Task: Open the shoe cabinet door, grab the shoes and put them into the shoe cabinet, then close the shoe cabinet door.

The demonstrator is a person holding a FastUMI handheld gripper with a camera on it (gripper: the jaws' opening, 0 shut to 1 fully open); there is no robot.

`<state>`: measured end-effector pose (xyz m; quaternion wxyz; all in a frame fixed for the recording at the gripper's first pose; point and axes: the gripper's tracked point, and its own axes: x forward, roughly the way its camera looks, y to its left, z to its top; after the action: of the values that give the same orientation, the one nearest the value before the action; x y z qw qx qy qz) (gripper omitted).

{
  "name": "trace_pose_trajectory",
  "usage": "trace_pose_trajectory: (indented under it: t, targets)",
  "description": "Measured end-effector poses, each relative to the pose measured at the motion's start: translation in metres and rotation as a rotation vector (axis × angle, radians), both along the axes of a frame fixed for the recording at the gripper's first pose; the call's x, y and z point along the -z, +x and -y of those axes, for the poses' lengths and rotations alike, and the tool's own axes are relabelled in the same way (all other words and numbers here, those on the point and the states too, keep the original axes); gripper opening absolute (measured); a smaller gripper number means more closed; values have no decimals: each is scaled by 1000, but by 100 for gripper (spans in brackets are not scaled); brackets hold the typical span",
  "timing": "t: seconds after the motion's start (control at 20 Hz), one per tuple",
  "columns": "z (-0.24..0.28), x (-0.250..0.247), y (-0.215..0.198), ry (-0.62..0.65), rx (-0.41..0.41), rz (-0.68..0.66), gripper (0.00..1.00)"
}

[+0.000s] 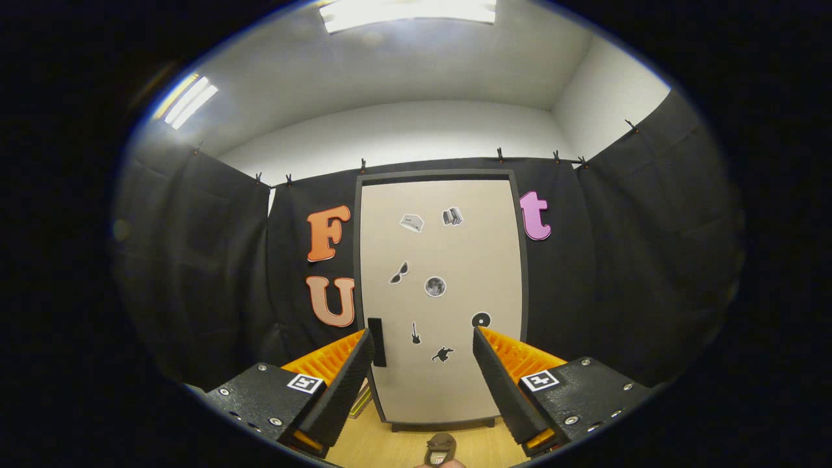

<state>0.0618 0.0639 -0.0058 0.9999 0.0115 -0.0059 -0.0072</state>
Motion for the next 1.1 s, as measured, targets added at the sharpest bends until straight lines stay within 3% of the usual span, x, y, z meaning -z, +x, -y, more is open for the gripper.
trace_pose_trajectory:
  t: [0.45, 1.1]
  targets:
    - [-42, 6, 33, 3, 102, 45, 95]
    - [-82, 62, 130, -36, 88, 53, 95]
